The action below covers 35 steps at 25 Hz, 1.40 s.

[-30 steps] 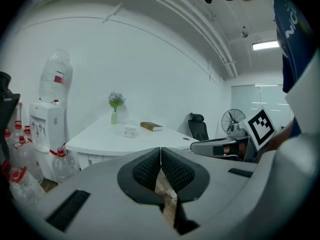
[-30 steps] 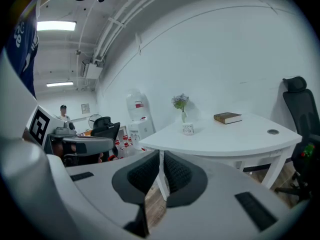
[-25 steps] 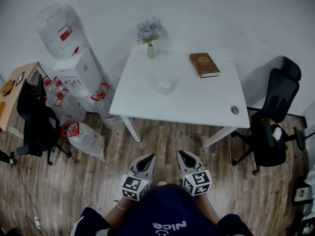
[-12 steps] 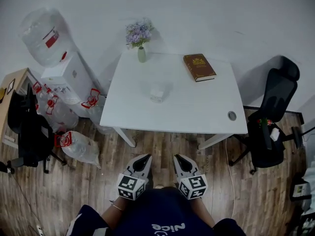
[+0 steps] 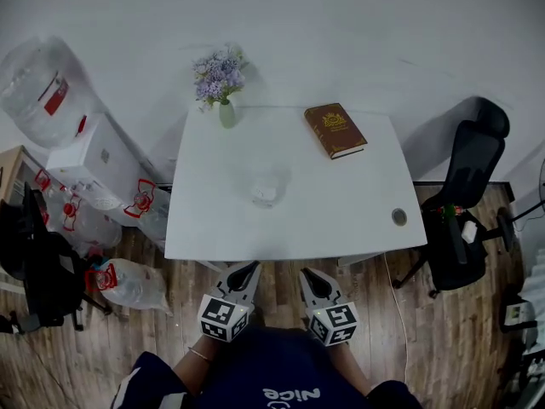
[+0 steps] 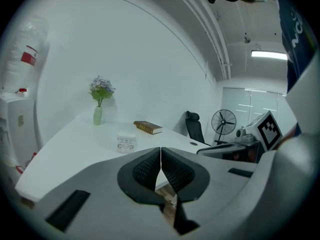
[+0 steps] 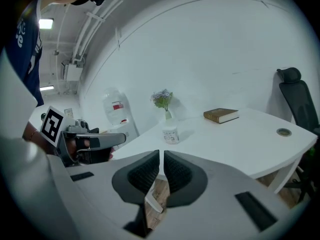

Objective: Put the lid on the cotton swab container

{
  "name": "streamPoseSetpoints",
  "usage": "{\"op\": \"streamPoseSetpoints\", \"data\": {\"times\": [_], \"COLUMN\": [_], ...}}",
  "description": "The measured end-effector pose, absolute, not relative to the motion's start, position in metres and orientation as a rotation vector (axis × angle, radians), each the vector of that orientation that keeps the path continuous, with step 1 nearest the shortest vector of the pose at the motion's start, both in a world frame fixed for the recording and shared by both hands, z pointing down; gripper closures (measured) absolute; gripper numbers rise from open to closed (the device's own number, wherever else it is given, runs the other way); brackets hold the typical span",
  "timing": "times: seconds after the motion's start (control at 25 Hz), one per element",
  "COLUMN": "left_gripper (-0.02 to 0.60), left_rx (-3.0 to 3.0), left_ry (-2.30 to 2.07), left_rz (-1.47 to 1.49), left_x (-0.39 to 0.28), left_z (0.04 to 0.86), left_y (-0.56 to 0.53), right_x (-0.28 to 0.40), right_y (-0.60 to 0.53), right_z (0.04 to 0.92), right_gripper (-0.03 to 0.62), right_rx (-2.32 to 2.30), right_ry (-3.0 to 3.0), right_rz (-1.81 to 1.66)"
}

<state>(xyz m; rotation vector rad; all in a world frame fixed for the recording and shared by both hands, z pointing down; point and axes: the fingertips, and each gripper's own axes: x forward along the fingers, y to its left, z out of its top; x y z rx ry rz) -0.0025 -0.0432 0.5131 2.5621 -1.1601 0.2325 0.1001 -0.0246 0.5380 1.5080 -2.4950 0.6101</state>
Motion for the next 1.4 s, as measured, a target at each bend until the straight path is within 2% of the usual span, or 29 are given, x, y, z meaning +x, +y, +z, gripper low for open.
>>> {"op": "streamPoseSetpoints", "data": {"times": [0.76, 1.4], "left_gripper": [0.560, 0.560], "left_rx": [2.591, 2.568], "left_ry": [-1.033, -1.076], "left_rz": [0.235, 0.308], "left_x": [-0.068, -0.047], "left_z": [0.525, 0.530], "left_y": [-0.163, -0.202], "right_x": [0.022, 0.065], "right_y": [-0.132, -0.190], "right_z": [0.538, 0.532], "right_gripper": [0.539, 0.539], "right_rx": [1.523, 1.485], "right_ry": [-2.515, -2.517], "right_rz": [0.675, 0.699]}}
